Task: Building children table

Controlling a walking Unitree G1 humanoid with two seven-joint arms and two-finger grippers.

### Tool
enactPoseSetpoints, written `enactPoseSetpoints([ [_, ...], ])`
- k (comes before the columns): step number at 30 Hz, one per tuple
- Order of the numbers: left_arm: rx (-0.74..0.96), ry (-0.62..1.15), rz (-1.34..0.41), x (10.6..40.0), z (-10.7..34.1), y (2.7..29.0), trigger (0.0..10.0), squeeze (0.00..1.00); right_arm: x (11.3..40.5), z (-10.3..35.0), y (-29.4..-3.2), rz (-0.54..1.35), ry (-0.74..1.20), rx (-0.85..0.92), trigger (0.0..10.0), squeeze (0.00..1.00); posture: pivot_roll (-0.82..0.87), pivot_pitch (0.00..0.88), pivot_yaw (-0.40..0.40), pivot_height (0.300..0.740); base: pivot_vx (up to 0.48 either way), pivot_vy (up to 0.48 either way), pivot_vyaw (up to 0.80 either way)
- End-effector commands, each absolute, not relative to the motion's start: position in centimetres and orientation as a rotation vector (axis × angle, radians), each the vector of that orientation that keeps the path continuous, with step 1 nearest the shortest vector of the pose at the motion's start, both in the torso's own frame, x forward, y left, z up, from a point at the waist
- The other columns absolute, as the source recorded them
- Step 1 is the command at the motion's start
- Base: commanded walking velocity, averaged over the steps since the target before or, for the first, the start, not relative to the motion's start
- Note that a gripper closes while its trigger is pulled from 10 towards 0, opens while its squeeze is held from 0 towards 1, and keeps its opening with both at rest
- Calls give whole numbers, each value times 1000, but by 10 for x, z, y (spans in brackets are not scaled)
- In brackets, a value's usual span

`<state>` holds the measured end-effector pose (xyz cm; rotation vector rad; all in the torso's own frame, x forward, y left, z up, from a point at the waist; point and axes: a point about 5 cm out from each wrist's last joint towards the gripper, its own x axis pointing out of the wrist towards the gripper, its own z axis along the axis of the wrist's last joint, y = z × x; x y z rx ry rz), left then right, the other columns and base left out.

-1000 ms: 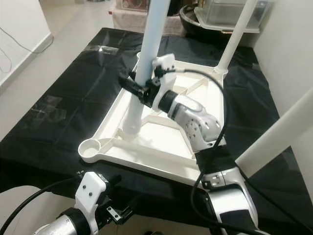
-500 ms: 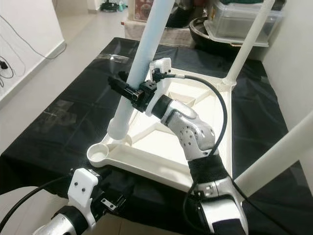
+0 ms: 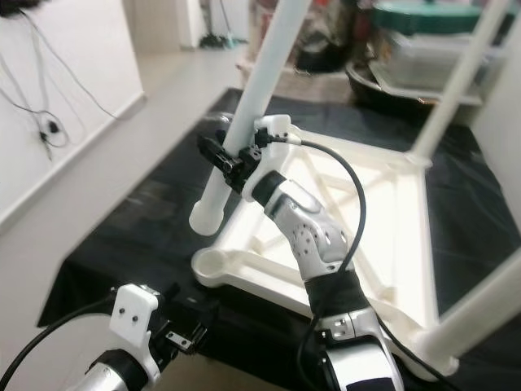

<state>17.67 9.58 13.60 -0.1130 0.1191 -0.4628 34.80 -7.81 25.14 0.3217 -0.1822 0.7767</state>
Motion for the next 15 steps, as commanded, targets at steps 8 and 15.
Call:
enactPoseSetpoints([
  [8, -109, 134, -442, 175, 133, 96, 10000, 0, 352, 255, -89, 709, -221, 290, 10000, 0, 124, 110, -84, 740, 0, 0, 0],
  [15, -105, 128, -422, 174, 137, 95, 10000, 0, 362, 253, -106, 683, -203, 244, 10000, 0, 121, 139, -90, 740, 0, 0, 0],
])
